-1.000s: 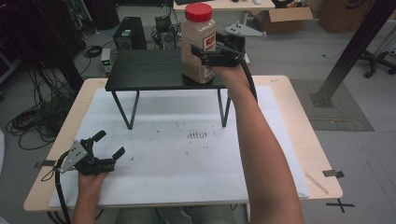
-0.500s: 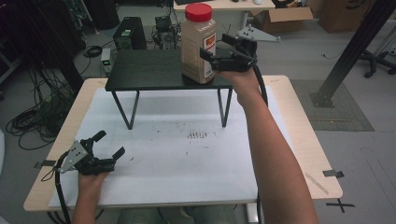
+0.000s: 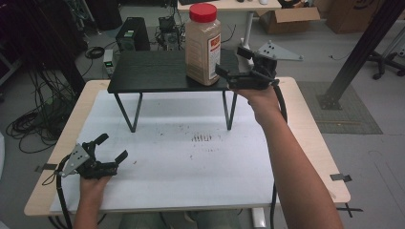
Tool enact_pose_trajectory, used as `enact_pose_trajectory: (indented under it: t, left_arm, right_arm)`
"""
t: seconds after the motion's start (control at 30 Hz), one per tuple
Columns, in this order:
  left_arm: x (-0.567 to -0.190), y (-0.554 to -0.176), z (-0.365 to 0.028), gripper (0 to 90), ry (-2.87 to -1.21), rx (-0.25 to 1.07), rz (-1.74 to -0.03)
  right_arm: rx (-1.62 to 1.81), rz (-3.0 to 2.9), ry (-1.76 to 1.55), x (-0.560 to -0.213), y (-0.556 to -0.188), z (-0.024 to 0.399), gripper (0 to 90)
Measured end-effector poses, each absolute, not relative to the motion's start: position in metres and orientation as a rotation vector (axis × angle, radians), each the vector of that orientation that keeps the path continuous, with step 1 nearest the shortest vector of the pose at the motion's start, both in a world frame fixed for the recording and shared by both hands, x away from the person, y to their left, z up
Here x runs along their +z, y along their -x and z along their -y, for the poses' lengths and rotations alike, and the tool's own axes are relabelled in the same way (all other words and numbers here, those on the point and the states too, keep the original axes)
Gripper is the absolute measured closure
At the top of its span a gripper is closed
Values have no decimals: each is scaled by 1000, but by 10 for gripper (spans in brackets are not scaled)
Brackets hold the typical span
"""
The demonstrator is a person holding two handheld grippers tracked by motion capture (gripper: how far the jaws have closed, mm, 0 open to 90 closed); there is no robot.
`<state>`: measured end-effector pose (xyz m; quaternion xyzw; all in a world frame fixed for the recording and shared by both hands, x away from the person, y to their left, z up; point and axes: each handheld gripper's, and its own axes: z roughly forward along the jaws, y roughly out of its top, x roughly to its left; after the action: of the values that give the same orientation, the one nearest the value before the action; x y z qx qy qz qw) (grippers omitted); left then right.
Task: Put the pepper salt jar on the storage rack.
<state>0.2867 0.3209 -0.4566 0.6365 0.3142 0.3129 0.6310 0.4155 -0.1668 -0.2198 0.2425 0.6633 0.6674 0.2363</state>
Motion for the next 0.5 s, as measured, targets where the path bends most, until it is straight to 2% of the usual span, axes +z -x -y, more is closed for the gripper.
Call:
enact_pose_trajectory:
  t: [0.5]
  left_arm:
    - [-457,-287,-321,2,-1457,717,-720]
  right_arm:
    - [1867,-1833,-630,-240,-386,180,0]
